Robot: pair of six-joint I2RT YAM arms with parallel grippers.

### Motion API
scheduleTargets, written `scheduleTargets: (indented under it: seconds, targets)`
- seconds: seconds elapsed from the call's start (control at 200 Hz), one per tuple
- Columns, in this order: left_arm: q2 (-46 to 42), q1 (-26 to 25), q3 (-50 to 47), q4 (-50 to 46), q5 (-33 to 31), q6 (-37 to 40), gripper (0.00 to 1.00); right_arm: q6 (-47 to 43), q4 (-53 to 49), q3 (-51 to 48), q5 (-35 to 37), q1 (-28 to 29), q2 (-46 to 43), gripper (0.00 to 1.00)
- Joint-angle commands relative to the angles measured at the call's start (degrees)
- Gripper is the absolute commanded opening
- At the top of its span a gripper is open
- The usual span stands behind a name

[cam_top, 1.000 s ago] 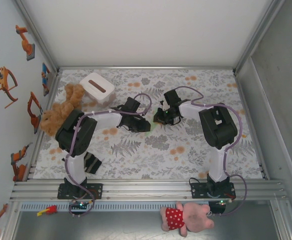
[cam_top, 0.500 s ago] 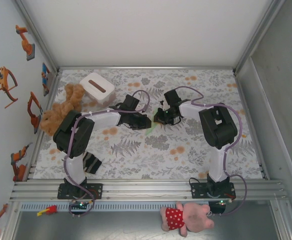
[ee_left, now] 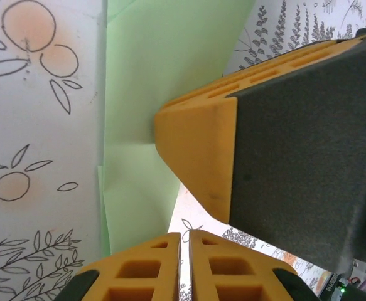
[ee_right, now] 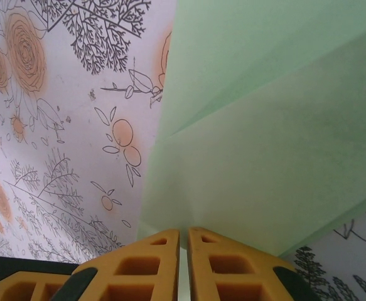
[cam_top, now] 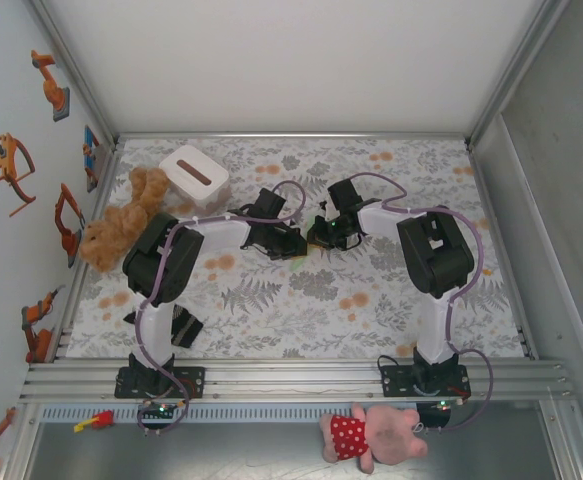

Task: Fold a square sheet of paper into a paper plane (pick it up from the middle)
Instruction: Fold the wing for the fifth time at the center of the table.

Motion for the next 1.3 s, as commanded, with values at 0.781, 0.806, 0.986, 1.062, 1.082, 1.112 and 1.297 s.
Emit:
scheduleTargets:
  seconds: [0.781, 0.806, 0.986, 1.062, 1.082, 1.112, 1.297]
  targets:
    - [1.11, -1.99, -2.02, -3.75, -1.79, -1.56, 0.11, 0.70, -3.18, -1.60, 2.23, -0.22, 3.86, 0.12]
    - [1.03, -2.14, -2.09, -3.94, -1.99, -1.56, 0.11, 0.70, -3.21, -1.65, 2.34, -0.20, 3.95, 0.12]
    - [0.15, -2.71, -3.49, -4.69, -3.42, -1.78, 0.11, 1.12, -3.71, -1.50, 2.86, -0.28, 4.46, 0.12]
    - [-0.49, -2.97, -4.10, -5.25, -4.23, -1.76, 0.11, 1.30, -3.64, -1.47, 2.95, -0.33, 4.62, 0.12]
    - [-0.68, -3.02, -4.21, -5.56, -4.54, -1.70, 0.11, 1.38, -3.64, -1.37, 2.95, -0.36, 4.73, 0.12]
    - [-0.89, -3.09, -4.36, -5.93, -5.07, -1.62, 0.11, 1.47, -3.70, -1.39, 2.95, -0.35, 4.68, 0.12]
    - [-2.65, -3.68, -5.01, -7.03, -5.75, -1.73, 0.11, 1.83, -3.69, -1.29, 3.21, -0.40, 4.84, 0.12]
